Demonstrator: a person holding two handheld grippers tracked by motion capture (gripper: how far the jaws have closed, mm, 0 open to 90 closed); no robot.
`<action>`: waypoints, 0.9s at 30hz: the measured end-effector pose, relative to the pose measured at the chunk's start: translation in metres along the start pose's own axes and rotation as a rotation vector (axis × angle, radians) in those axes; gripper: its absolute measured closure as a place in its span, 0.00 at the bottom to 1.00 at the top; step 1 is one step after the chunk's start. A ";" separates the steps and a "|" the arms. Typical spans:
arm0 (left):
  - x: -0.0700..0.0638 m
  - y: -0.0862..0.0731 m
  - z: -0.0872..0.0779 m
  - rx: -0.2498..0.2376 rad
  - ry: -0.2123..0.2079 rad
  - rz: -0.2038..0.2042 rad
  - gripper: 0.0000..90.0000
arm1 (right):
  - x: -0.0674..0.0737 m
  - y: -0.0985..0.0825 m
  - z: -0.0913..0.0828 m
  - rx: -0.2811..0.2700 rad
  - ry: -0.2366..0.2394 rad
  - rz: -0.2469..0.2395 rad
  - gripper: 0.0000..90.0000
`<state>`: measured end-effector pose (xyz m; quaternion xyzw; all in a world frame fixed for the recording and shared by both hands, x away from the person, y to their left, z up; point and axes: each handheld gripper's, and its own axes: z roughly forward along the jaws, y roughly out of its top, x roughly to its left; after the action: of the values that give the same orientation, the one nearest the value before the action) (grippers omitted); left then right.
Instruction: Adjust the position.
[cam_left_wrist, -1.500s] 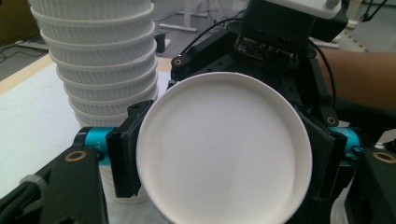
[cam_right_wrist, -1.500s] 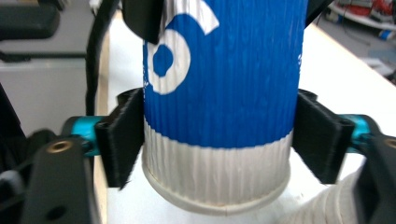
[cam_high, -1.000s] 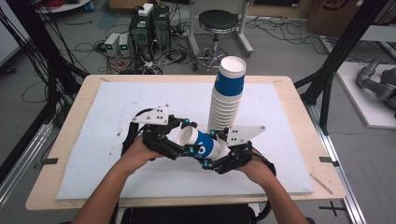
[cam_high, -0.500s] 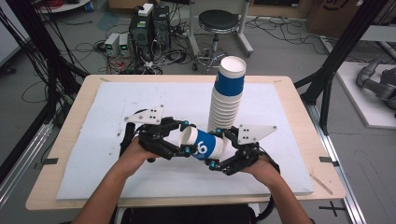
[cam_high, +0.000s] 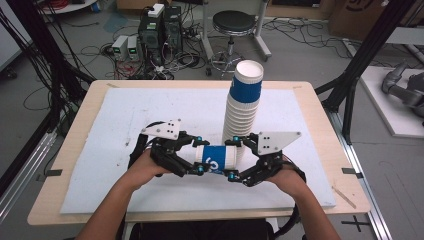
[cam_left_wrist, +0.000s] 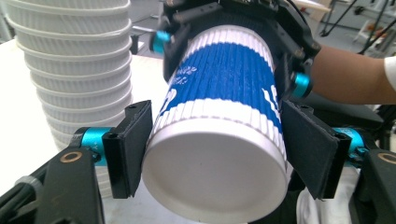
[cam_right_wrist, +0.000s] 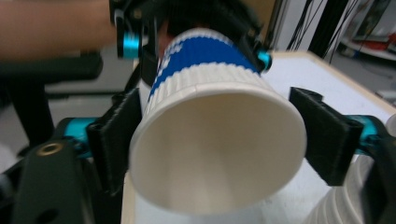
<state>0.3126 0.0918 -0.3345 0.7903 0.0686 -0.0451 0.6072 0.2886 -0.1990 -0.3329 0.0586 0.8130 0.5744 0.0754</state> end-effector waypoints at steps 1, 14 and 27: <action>0.000 -0.001 0.000 -0.012 -0.001 0.004 0.31 | 0.001 -0.001 0.000 -0.017 -0.004 0.023 0.20; 0.002 -0.010 -0.005 -0.097 -0.044 -0.007 0.34 | 0.000 -0.006 0.004 -0.027 0.026 0.070 0.26; 0.001 -0.013 0.004 0.017 -0.030 0.049 0.32 | -0.001 0.003 -0.003 -0.026 0.024 0.056 0.21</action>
<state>0.3119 0.0908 -0.3478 0.7962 0.0399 -0.0426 0.6022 0.2890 -0.2009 -0.3290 0.0735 0.8045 0.5873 0.0502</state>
